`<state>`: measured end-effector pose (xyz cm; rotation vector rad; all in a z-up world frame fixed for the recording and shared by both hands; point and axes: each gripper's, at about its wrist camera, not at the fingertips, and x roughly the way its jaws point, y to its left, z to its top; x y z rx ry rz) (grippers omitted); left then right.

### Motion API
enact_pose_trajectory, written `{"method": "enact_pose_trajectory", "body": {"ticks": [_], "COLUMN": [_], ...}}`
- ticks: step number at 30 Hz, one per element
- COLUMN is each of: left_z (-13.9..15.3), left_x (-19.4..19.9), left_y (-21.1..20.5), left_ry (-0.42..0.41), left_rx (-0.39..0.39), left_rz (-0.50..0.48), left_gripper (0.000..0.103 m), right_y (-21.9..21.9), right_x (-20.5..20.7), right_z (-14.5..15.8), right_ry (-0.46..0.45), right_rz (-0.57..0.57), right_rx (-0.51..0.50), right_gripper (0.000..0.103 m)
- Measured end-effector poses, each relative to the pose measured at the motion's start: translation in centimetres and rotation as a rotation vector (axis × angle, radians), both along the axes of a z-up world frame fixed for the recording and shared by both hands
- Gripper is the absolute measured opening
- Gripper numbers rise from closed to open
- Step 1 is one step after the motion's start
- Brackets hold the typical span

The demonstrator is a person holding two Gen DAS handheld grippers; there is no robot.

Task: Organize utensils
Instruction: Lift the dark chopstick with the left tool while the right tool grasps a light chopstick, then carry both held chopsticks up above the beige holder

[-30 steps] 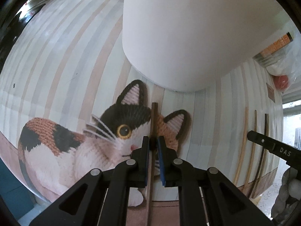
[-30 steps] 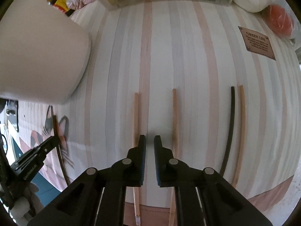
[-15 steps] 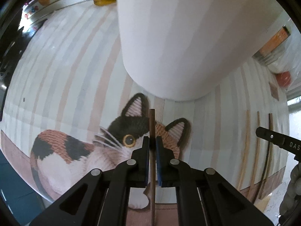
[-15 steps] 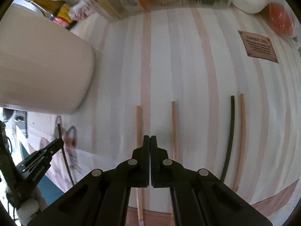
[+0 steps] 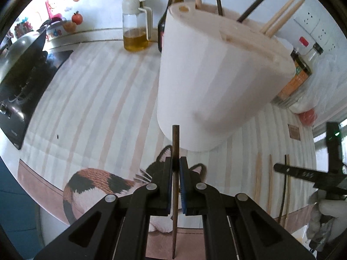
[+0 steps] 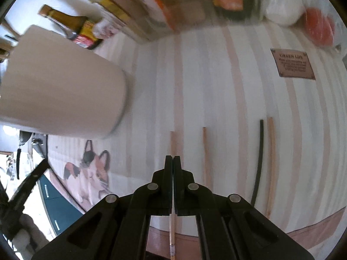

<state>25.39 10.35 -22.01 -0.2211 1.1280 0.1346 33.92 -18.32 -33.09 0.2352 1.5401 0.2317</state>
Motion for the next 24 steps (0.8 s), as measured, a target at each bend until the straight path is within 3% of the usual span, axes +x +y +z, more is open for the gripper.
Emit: {"method": "enact_pose_trajectory", "body": {"ticks": [1, 4, 8, 9, 11, 17, 24], "left_z": [0.2, 0.4, 0.5, 0.5, 0.5, 1.5, 3.5], "left_x": [0.0, 0.1, 0.3, 0.3, 0.3, 0.0, -0.9], "left_y": [0.1, -0.3, -1.1, -1.2, -1.4, -1.7, -2.1], "left_ry": [-0.003, -0.011, -0.013, -0.013, -0.015, -0.036, -0.07], "left_rx": [0.001, 0.009, 0.026, 0.031, 0.039, 0.045, 0.057], "left_rz": [0.003, 0.005, -0.002, -0.005, -0.008, -0.019, -0.04], "left_gripper": [0.004, 0.004, 0.004, 0.004, 0.004, 0.004, 0.003], "right_y": [0.1, 0.7, 1.1, 1.3, 1.9, 2.1, 1.5], "right_x": [0.1, 0.7, 0.8, 0.9, 1.0, 0.2, -1.7], "right_z": [-0.3, -1.5, -3.2, -3.2, -3.4, -2.9, 1.5], "right_ry": [0.005, 0.022, 0.038, 0.028, 0.012, -0.032, -0.153], "right_rz": [0.003, 0.019, 0.032, 0.039, 0.075, 0.069, 0.043], "right_rx": [-0.02, -0.074, -0.137, -0.148, -0.193, -0.172, -0.05], "right_gripper": [0.005, 0.036, 0.039, 0.033, 0.005, 0.005, 0.005]}}
